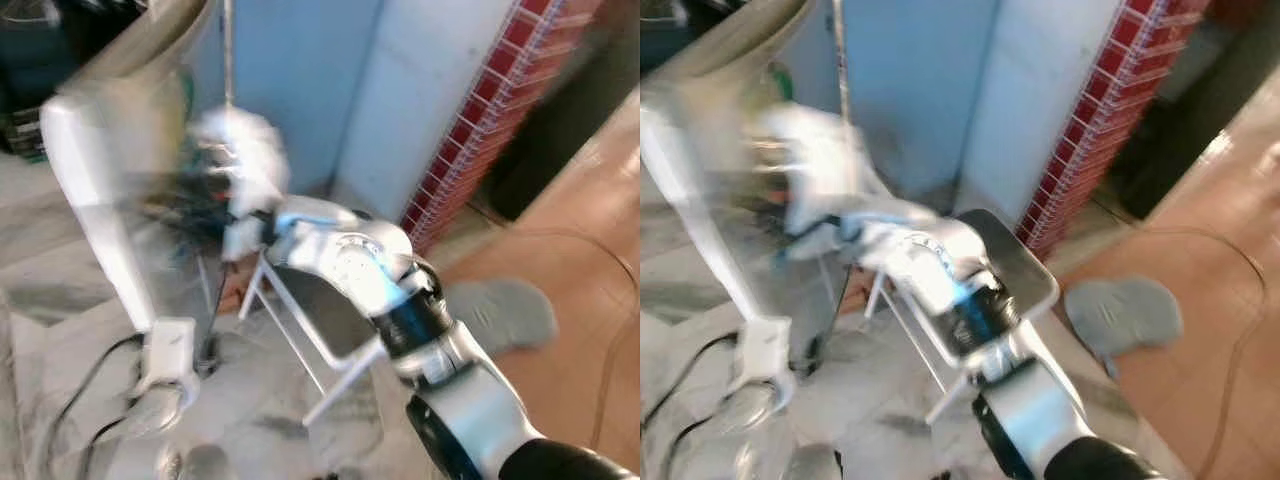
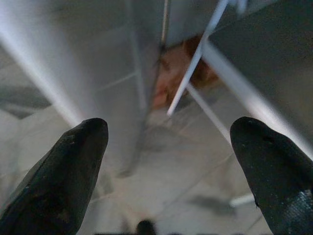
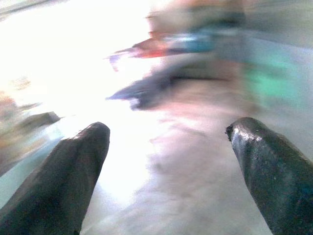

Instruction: Restocking fridge

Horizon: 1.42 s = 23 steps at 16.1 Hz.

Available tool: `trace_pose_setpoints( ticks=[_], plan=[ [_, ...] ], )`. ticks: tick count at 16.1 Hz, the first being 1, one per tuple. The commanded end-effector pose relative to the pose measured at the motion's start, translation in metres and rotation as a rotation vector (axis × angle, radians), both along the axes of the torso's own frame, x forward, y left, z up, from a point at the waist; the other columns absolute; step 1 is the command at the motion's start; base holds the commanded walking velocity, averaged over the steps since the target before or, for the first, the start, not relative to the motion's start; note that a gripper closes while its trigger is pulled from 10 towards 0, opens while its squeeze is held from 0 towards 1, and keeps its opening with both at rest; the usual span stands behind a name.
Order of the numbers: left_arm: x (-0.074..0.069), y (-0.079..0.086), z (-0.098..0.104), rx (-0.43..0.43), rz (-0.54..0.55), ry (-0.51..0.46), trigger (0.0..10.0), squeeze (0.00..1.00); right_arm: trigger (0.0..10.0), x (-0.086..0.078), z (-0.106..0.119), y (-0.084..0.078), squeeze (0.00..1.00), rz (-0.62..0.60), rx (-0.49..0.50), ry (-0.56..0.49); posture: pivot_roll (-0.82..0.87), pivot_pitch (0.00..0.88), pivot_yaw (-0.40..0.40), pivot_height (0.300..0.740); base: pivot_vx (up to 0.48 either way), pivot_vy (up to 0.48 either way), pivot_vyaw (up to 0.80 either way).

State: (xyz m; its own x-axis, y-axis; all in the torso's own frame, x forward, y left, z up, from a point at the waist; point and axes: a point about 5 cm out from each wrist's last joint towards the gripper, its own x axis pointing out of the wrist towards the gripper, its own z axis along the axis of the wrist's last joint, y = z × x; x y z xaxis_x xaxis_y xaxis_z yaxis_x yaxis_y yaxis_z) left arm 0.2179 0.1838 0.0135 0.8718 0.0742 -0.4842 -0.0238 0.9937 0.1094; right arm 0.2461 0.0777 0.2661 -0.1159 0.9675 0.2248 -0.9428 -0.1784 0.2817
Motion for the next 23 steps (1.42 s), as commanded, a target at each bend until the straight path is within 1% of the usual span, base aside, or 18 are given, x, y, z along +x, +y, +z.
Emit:
trace_pose_setpoints(
  ticks=[1,2,6,7,8,9,10,11,12,13,15,16,17,18,19,20,21,23],
  plan=[
    [-0.006,0.007,-0.005,0.006,0.008,0.032,10.0,0.0,10.0,-0.04,0.006,0.036,0.0,0.184,0.11,0.067,0.21,0.0,-0.127,0.74,0.0,0.0,0.0],
    [-0.003,0.008,-0.004,0.023,-0.01,0.036,10.0,0.0,10.0,-0.027,-0.024,0.039,0.0,0.102,-0.006,0.022,0.22,0.0,-0.12,0.74,0.0,0.0,0.0],
    [0.0,0.012,-0.002,0.05,0.0,-0.004,10.0,0.0,10.0,-0.013,-0.037,0.042,0.0,0.017,-0.051,0.028,0.22,0.0,-0.116,0.74,0.0,0.0,0.0],
    [0.007,0.031,0.009,0.114,0.122,-0.1,10.0,0.0,10.0,-0.008,-0.047,0.039,0.0,-0.039,-0.097,-0.004,0.22,0.0,-0.117,0.74,0.0,0.0,0.0],
    [0.01,0.046,0.016,0.162,0.213,-0.147,10.0,0.0,10.0,-0.006,-0.052,0.031,0.0,-0.077,-0.137,-0.028,0.23,0.0,-0.124,0.74,0.0,0.0,0.0],
    [0.013,0.07,0.025,0.209,0.324,-0.199,10.0,0.0,10.0,0.001,-0.061,0.018,0.0,-0.144,-0.197,-0.037,0.23,0.0,-0.124,0.74,0.0,0.0,0.0],
    [0.012,0.112,0.045,0.296,0.48,-0.267,10.0,0.0,10.0,0.017,-0.078,-0.006,0.0,-0.266,-0.268,-0.052,0.24,0.0,-0.134,0.74,0.0,0.0,0.0],
    [0.011,0.134,0.053,0.306,0.53,-0.28,10.0,0.0,10.0,0.028,-0.089,-0.023,0.0,-0.346,-0.296,-0.024,0.24,0.0,-0.138,0.74,0.0,0.0,0.0],
    [0.011,0.146,0.057,0.302,0.551,-0.28,10.0,0.0,10.0,0.036,-0.096,-0.035,0.0,-0.402,-0.309,-0.009,0.24,0.0,-0.138,0.74,0.0,0.0,0.0],
    [0.011,0.176,0.07,0.329,0.603,-0.301,10.0,0.0,10.0,0.05,-0.114,-0.068,0.0,-0.545,-0.369,0.031,0.24,0.0,-0.146,0.74,0.0,0.0,0.0],
    [0.014,0.201,0.08,0.329,0.683,-0.291,10.0,0.0,10.0,0.058,-0.131,-0.101,0.0,-0.686,-0.431,0.067,0.22,0.0,-0.144,0.74,0.0,0.0,0.0],
    [0.017,0.206,0.085,0.323,0.691,-0.297,10.0,0.0,10.0,0.059,-0.137,-0.112,0.0,-0.742,-0.455,0.071,0.21,0.0,-0.134,0.74,0.0,0.0,0.0],
    [0.028,0.196,0.081,0.217,0.582,-0.285,10.0,0.0,10.0,0.059,-0.142,-0.123,0.0,-0.788,-0.473,0.094,0.2,0.0,-0.125,0.74,0.0,0.0,0.0],
    [0.035,0.183,0.076,0.128,0.512,-0.276,10.0,0.0,10.0,0.059,-0.144,-0.127,0.0,-0.805,-0.482,0.099,0.2,0.0,-0.12,0.74,0.0,0.0,0.0],
    [0.044,0.162,0.066,0.069,0.378,-0.247,10.0,0.0,10.0,0.059,-0.146,-0.13,0.0,-0.826,-0.482,0.109,0.2,0.0,-0.112,0.74,0.0,0.0,0.0],
    [0.049,0.139,0.054,0.047,0.25,-0.209,10.0,0.0,10.0,0.059,-0.146,-0.129,0.0,-0.832,-0.479,0.11,0.19,0.0,-0.105,0.74,0.0,0.0,0.0],
    [0.051,0.124,0.045,0.029,0.182,-0.188,10.0,0.0,10.0,0.058,-0.146,-0.128,0.0,-0.831,-0.48,0.1,0.19,0.0,-0.103,0.74,0.0,0.0,0.0],
    [0.052,0.097,0.03,-0.038,0.12,-0.163,10.0,0.0,10.0,0.055,-0.147,-0.132,0.0,-0.831,-0.485,0.097,0.18,0.0,-0.101,0.74,0.0,0.0,0.0]
  ],
)
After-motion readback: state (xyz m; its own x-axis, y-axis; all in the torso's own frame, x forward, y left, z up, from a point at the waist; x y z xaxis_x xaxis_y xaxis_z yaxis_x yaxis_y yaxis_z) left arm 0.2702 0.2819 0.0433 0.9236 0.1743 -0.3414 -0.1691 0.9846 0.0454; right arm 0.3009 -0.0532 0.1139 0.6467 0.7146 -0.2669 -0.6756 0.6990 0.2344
